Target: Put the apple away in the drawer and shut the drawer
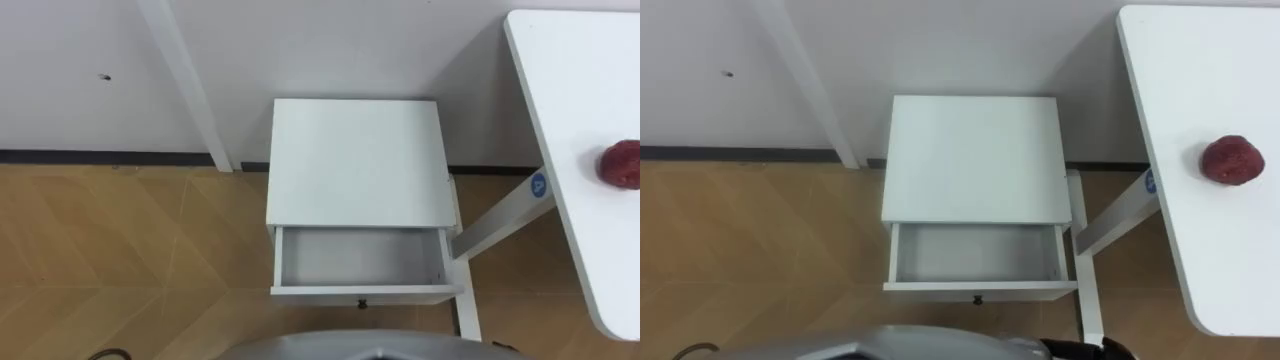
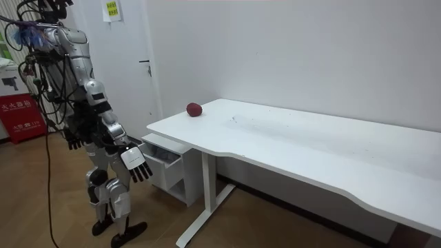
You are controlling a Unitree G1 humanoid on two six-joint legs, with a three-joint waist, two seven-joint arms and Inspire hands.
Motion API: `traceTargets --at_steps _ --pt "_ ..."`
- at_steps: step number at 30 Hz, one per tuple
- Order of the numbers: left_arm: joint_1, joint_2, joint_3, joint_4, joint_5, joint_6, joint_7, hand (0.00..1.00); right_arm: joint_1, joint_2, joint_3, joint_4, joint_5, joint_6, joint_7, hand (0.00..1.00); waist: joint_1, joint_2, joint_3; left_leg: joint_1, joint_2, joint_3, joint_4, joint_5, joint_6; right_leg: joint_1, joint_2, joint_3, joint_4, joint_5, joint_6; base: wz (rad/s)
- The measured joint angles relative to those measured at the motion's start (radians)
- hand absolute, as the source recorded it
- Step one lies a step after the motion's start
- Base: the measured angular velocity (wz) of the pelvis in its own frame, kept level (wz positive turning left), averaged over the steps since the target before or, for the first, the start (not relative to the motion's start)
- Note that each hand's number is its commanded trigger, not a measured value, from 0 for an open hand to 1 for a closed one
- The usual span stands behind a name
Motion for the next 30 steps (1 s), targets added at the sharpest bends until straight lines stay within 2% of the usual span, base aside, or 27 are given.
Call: traceTargets --at_steps 8,12,14,16,17,19,24,25,27,30 --pt "-0.005 -0.001 0.0 0.0 0.0 -0.013 0.001 0.0 -0.002 0.0 0.0 0.001 0.009 -0.003 -0.001 0.0 0.001 0.0 -0.0012 0.0 0.0 0.001 0.001 0.0 0.0 -0.001 0.0 0.001 0.0 0.0 0.0 0.0" --pt "-0.005 -0.017 -0.001 0.001 -0.03 -0.029 0.022 0.0 -0.014 0.0 -0.009 0.004 0.174 -0.008 -0.011 0.0 -0.002 0.002 -0.0026 0.004 0.0 0.014 0.0 0.0 0.0 0.004 0.0 0.01 0.0 0.0 0.0 -0.07" --pt "-0.004 -0.019 0.002 0.002 -0.045 -0.038 0.022 0.0 -0.022 0.0 -0.06 0.004 0.275 -0.009 -0.015 0.0 -0.003 0.0 -0.0017 0.004 0.0 0.018 0.0 0.0 0.0 0.002 0.001 0.014 0.0 0.0 0.0 -0.08" --pt "0.0 -0.019 0.028 0.0 -0.048 -0.051 0.018 0.0 -0.029 -0.004 -0.184 -0.002 0.425 -0.009 -0.03 0.0 -0.01 -0.002 -0.0018 0.005 0.0 0.02 0.002 0.0 0.0 0.002 0.001 0.016 0.002 0.0 0.0 0.0" --pt "0.0 -0.02 0.043 -0.002 -0.049 -0.056 0.018 0.0 -0.027 -0.004 -0.214 -0.015 0.474 -0.009 -0.038 0.0 -0.012 -0.002 -0.0019 0.006 0.001 0.022 0.002 0.0 0.0 0.002 0.001 0.017 0.002 0.0 0.0 -0.05" --pt "0.018 -0.02 0.069 -0.025 -0.061 -0.068 0.018 0.0 -0.01 -0.004 -0.298 -0.112 0.642 -0.011 -0.061 0.0 -0.037 0.001 -0.0009 0.007 0.001 0.027 0.0 0.0 0.0 0.0 0.002 0.024 0.003 0.0 0.0 -0.08" --pt "0.032 -0.013 0.088 -0.026 -0.061 -0.076 0.018 0.0 -0.011 -0.005 -0.42 -0.219 0.962 -0.054 -0.104 0.0 -0.065 0.001 -0.0019 0.016 0.003 0.044 -0.001 -0.002 0.0 -0.005 0.004 0.04 0.014 -0.002 0.0 -0.11" --pt "0.032 -0.013 0.095 -0.027 -0.061 -0.078 0.017 0.0 -0.011 -0.005 -0.442 -0.23 1.023 -0.056 -0.115 0.0 -0.071 -0.004 -0.005 0.017 0.003 0.047 0.0 -0.002 0.0 -0.013 0.004 0.042 0.017 -0.003 0.0 -0.09" --pt "0.034 -0.013 0.103 -0.028 -0.061 -0.079 0.012 0.0 -0.013 -0.004 -0.482 -0.258 1.085 -0.061 -0.146 0.0 -0.08 -0.003 -0.0045 0.016 0.003 0.051 0.0 -0.002 0.0 -0.016 0.004 0.044 0.022 -0.004 0.0 -0.06" --pt "0.038 -0.003 0.11 -0.029 -0.064 -0.078 -0.009 0.0 -0.02 -0.009 -0.531 -0.275 1.152 -0.094 -0.19 0.0 -0.093 -0.005 -0.0039 0.015 0.002 0.052 0.001 -0.002 0.0 -0.017 0.002 0.044 0.036 -0.012 0.0 0.0"
